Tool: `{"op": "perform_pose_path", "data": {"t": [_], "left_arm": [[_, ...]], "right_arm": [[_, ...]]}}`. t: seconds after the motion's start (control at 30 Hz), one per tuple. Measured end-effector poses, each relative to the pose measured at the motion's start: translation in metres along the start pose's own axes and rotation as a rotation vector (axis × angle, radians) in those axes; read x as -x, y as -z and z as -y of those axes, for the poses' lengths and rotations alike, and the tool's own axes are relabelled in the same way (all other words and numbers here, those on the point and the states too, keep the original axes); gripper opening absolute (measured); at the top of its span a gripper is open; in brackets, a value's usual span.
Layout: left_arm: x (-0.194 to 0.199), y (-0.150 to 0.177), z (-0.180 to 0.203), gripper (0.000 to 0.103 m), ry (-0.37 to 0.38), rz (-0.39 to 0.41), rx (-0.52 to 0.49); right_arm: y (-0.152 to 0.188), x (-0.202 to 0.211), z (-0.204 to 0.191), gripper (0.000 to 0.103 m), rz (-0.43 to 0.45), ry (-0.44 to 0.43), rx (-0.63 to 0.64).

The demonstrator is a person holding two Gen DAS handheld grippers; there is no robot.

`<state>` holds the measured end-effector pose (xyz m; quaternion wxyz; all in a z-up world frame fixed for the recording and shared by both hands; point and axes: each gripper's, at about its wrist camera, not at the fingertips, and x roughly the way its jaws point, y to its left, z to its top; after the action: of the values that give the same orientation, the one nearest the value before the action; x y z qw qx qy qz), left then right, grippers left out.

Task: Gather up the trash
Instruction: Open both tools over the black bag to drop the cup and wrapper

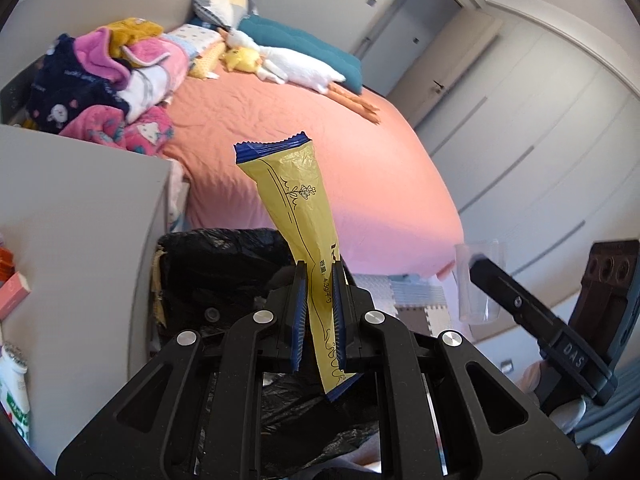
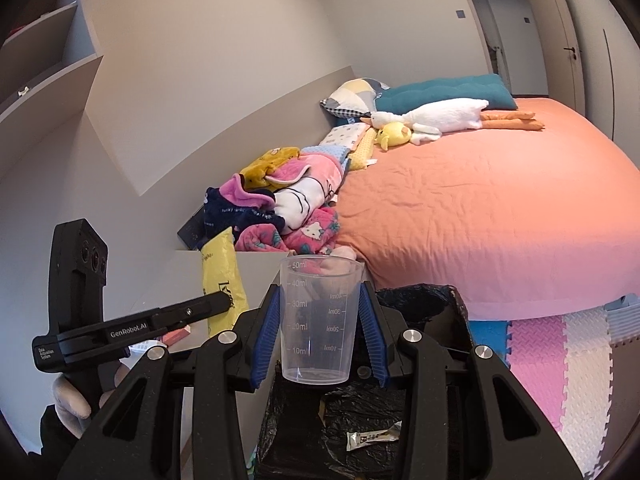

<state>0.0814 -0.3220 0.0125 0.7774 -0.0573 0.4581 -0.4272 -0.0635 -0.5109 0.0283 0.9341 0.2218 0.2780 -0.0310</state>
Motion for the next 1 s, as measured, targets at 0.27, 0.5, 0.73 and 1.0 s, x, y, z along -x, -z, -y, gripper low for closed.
{"op": "perform_pose_path", "data": {"t": [0.27,0.5,0.73,1.0], "left_arm": [[-0.008,-0.002,0.0,0.096,0.031,-0.003,0.003],[-0.001,-0.004,0.002,0.096,-0.011,0.027,-0.023],[0.007,-0.002,-0.002,0.096,-0.037,0.039,-0.027],[0.026,0.005,-0.018,0.096,-0.083,0.071,0.001]], "right_arm": [[-0.006,0.025,0.013,0.083,0.127,0.033,-0.066],[-0.008,0.024,0.02,0.084,0.126,0.032,-0.079],[-0.008,0.016,0.008,0.084,0.113,0.002,-0.054],[-0.008,0.002,-0.011,0.084,0.085,-0.052,-0.01]]}}
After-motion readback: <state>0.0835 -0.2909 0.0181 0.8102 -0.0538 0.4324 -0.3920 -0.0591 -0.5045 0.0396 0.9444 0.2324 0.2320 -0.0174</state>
